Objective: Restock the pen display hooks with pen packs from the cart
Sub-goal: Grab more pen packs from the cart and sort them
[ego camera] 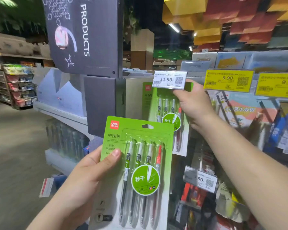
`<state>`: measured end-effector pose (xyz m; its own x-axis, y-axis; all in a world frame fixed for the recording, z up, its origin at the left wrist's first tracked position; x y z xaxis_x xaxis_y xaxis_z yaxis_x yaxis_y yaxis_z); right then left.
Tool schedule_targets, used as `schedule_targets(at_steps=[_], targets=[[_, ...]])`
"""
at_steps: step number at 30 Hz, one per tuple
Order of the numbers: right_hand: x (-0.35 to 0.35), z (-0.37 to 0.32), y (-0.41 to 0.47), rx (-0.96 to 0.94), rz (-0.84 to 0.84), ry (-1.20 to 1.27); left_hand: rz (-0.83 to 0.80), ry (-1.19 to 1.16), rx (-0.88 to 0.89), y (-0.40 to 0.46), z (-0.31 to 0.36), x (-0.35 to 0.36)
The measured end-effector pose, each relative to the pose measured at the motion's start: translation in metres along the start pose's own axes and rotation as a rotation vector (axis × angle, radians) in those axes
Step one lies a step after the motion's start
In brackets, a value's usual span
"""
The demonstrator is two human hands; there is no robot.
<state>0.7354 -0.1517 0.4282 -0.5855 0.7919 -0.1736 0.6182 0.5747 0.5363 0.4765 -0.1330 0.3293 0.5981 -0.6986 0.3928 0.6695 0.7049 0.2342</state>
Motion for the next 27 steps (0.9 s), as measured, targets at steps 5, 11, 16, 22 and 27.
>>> schedule_targets(at_steps=[5,11,16,22,27], targets=[[-0.001,0.005,0.007,0.005,0.021,-0.017,-0.02,-0.01,-0.005,0.008,-0.002,-0.001],[0.0,0.023,0.024,0.12,0.028,0.037,-0.037,-0.063,-0.019,0.019,-0.006,0.004],[-0.002,0.038,0.036,0.137,0.1,0.085,-0.038,-0.097,-0.028,0.025,-0.011,0.006],[-0.007,0.055,0.054,0.178,0.203,-0.029,-0.057,-0.143,-0.036,0.029,-0.014,0.006],[-0.008,0.065,0.06,0.178,0.23,-0.063,-0.039,-0.137,-0.036,0.033,-0.018,0.002]])
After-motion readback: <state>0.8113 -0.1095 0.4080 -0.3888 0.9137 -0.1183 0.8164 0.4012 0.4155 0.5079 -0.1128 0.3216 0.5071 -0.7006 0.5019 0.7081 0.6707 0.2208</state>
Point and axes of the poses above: each hand's wrist, its own y-axis towards the middle knuckle, its own x-axis out of the palm, z = x × y, the point moved 2 cm from there along y, towards the middle knuckle, and after that the axes turned 4 degrees about -z, right-handed, at the moved point
